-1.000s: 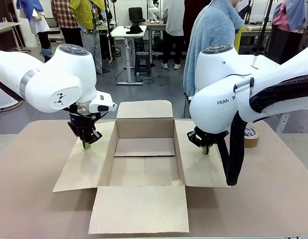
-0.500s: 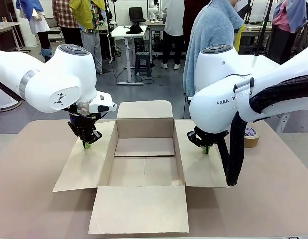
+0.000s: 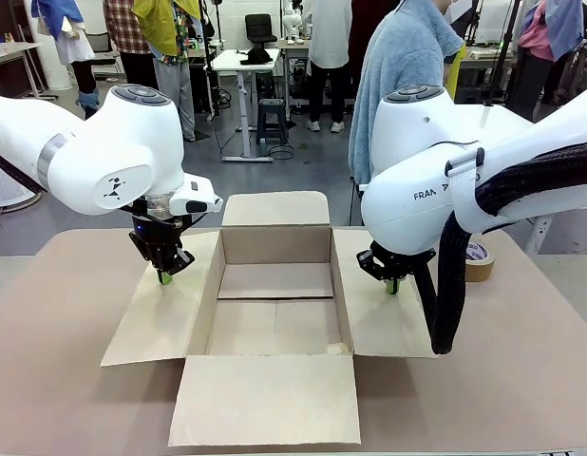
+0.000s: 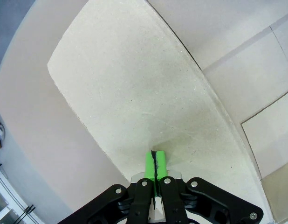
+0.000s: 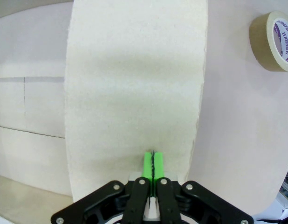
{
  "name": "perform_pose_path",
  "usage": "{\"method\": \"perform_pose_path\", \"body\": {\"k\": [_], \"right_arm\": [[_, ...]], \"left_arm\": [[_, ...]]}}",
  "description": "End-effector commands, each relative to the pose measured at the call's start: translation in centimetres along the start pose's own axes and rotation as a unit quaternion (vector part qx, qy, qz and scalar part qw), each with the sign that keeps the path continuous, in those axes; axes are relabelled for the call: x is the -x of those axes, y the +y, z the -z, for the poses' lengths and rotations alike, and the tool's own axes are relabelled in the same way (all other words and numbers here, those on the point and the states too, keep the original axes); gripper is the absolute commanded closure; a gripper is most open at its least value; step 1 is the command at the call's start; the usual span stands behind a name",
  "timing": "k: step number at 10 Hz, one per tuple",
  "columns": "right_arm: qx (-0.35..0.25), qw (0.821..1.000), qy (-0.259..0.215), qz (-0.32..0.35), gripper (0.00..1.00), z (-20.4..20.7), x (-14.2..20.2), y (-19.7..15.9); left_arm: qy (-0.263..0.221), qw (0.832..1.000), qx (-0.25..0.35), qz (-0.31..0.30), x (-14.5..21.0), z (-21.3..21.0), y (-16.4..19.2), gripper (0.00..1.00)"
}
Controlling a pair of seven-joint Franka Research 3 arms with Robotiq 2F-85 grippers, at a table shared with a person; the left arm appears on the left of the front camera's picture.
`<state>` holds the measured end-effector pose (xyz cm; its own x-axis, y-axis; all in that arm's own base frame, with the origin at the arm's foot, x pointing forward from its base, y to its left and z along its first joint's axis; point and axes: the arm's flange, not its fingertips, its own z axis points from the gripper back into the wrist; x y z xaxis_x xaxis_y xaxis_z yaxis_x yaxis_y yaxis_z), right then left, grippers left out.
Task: Wrap the clocks to prevent damage.
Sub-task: Once the human has placed the objects inside and stepped back, release both hands from the side flaps of the Package Box.
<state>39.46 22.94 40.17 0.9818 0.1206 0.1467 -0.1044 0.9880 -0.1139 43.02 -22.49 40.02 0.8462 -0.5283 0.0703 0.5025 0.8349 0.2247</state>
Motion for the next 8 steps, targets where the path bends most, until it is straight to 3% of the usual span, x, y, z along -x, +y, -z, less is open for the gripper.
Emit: {"method": "perform_pose_path", "body": {"k": [1,8], "right_arm": [[0.001,1.000,0.002,0.001,0.99,0.25,0.21,0.09],[0.001,1.000,0.002,0.001,0.99,0.25,0.21,0.09]], "left_arm": [[0.002,1.000,-0.001,0.001,0.07,0.01,0.01,1.00],[0.002,1.000,-0.001,0.001,0.07,0.01,0.01,1.00]]}}
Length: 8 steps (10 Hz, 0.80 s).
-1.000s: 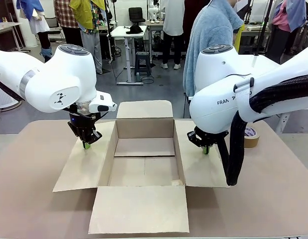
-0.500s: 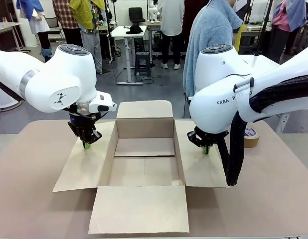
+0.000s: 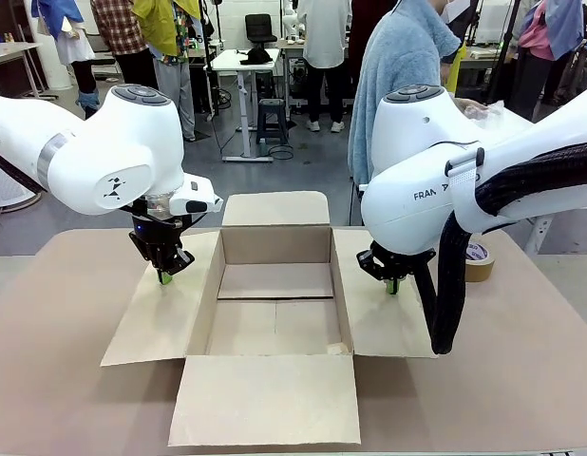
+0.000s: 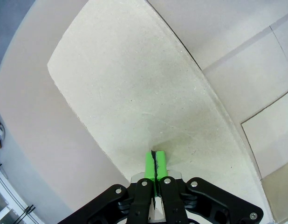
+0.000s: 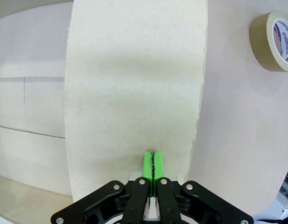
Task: Wrap the clocks to prevent damage.
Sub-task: Once the human has placed the objects inside and stepped back, release both hands from the side flaps of the Package Box.
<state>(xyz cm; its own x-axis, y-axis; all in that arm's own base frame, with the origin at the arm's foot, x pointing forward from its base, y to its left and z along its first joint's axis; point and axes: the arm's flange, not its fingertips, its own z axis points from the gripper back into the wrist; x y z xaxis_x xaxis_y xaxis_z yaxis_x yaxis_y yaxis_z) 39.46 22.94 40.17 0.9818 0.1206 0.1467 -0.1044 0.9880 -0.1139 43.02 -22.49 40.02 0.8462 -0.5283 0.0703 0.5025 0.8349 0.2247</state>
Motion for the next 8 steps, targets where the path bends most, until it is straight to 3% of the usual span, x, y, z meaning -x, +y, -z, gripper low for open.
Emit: {"method": "perform_pose_path", "body": {"k": [1,8], "right_arm": [[0.001,1.000,0.002,0.001,0.99,0.25,0.21,0.09],[0.001,1.000,0.002,0.001,0.99,0.25,0.21,0.09]], "left_arm": [[0.002,1.000,-0.001,0.001,0.07,0.01,0.01,1.00],[0.002,1.000,-0.001,0.001,0.07,0.01,0.01,1.00]]}}
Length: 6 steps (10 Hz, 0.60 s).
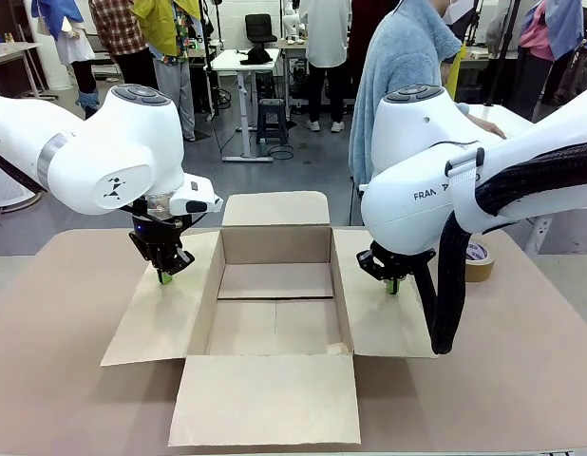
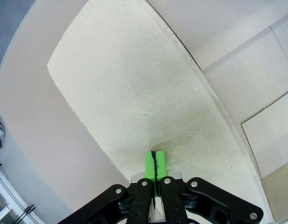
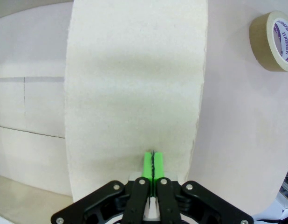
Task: Wrap the clocks to prevent damage.
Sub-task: Once the human has placed the objects inside and stepped back, release both hands from the side flaps of the Package Box.
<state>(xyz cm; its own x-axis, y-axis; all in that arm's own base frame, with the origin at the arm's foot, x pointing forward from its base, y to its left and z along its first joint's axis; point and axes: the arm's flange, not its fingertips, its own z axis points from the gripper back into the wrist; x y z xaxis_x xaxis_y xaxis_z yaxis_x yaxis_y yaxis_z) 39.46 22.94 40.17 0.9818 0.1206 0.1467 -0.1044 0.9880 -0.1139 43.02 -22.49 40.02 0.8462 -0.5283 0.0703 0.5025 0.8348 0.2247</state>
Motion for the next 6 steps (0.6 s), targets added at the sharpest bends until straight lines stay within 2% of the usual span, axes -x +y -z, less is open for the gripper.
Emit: {"method": "perform_pose_path", "body": {"k": [1,6], "right_arm": [[0.001,1.000,0.002,0.001,0.99,0.25,0.21,0.09],[0.001,1.000,0.002,0.001,0.99,0.25,0.21,0.09]], "left_arm": [[0.002,1.000,-0.001,0.001,0.07,0.01,0.01,1.00],[0.002,1.000,-0.001,0.001,0.07,0.01,0.01,1.00]]}}
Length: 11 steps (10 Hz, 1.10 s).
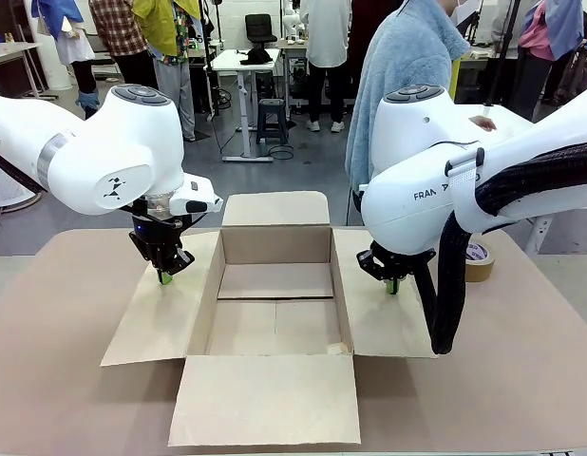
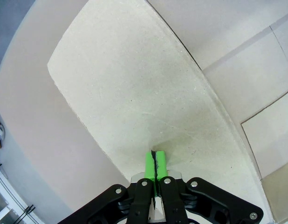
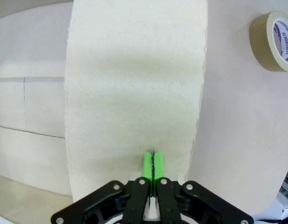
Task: Wrap the clocks to prevent damage.
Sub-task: Once the human has placed the objects inside and stepped back, release both hands from the side flaps of the Package Box.
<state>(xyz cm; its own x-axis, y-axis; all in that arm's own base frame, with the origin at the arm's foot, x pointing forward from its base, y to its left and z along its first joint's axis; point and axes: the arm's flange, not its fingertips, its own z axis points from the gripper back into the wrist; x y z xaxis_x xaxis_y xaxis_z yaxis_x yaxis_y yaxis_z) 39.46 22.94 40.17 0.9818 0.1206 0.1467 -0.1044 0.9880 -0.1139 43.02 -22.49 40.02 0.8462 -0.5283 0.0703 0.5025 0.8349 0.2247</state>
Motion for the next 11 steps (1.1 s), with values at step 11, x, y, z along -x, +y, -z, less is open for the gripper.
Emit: {"method": "perform_pose_path", "body": {"k": [11], "right_arm": [[0.001,1.000,0.002,0.001,0.99,0.25,0.21,0.09]], "left_arm": [[0.002,1.000,-0.001,0.001,0.07,0.00,0.01,1.00]]}}
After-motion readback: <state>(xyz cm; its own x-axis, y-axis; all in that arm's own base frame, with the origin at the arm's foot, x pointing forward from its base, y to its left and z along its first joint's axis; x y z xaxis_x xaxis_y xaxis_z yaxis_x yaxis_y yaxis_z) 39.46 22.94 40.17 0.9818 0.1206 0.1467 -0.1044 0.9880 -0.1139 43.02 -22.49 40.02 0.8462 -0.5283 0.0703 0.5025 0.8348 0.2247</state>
